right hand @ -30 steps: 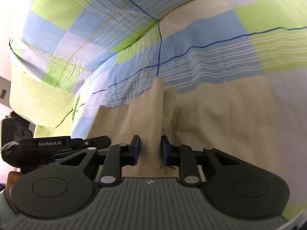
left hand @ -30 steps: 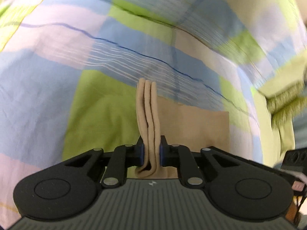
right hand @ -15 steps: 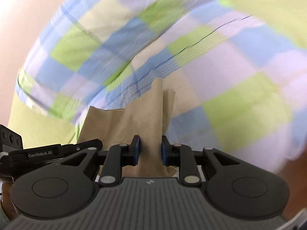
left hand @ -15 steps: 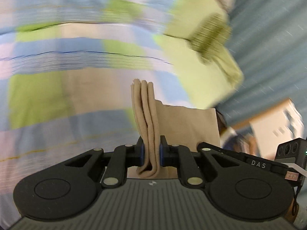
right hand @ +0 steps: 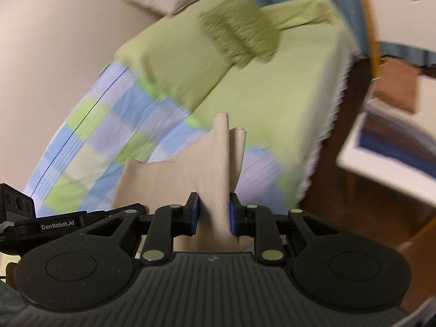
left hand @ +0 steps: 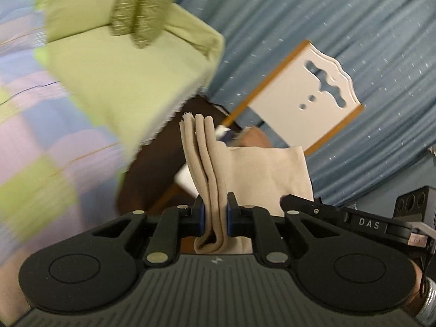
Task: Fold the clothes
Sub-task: 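Lift the beige cloth with both grippers and carry it to the chair stack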
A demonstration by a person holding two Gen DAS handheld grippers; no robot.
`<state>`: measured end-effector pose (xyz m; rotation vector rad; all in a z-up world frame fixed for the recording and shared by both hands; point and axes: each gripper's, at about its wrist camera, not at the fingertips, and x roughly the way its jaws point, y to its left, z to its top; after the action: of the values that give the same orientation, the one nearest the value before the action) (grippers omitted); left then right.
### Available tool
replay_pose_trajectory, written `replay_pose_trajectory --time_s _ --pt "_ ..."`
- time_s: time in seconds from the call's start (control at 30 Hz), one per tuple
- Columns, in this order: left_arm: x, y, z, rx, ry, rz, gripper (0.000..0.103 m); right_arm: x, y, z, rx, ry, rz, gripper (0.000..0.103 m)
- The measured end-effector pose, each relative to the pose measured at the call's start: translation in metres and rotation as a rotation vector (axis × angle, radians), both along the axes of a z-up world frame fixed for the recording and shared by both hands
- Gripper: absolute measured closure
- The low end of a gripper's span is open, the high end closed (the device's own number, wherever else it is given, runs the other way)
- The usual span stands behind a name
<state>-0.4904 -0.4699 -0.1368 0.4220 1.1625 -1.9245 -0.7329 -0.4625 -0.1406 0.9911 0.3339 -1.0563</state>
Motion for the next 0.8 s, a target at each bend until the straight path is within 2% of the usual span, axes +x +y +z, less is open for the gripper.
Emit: replay_pose_trajectory --time_s 0.13,0.2,0.27,0.33,0.43,0.6,0.8 --pt "-0.086 -0.024 -0.006 0.017 0.040 0.060 0.089 -0.091 -0.012 0.013 -0.020 0.015 -0.065 0.084" --pt "-0.125 -0.034 -0.006 0.029 0.038 0.066 0.089 -0.144 -0.034 0.018 -0.022 0.064 -0.009 0.084" --pt "-0.162 -0.046 -0.005 0.034 0.023 0.055 0.089 -0.177 -0.049 0.025 -0.029 0.108 0.029 0.084" --pt "-0.184 -0.062 0.000 0.023 0.003 0.040 0.089 -0.209 -0.062 0.027 -0.014 0.112 0.032 0.084" --pt "-0.207 -0.085 0.000 0.037 -0.021 0.023 0.089 -0.233 -0.076 0.027 -0.001 0.100 0.032 0.084" --pt "-0.252 -0.132 -0.002 0.033 -0.039 -0.076 0.089 -0.269 -0.101 0.023 -0.001 0.111 -0.012 0.084" --pt "-0.299 -0.162 0.005 0.041 -0.049 -0.087 0.089 -0.303 -0.116 0.021 -0.009 0.133 -0.077 0.084"
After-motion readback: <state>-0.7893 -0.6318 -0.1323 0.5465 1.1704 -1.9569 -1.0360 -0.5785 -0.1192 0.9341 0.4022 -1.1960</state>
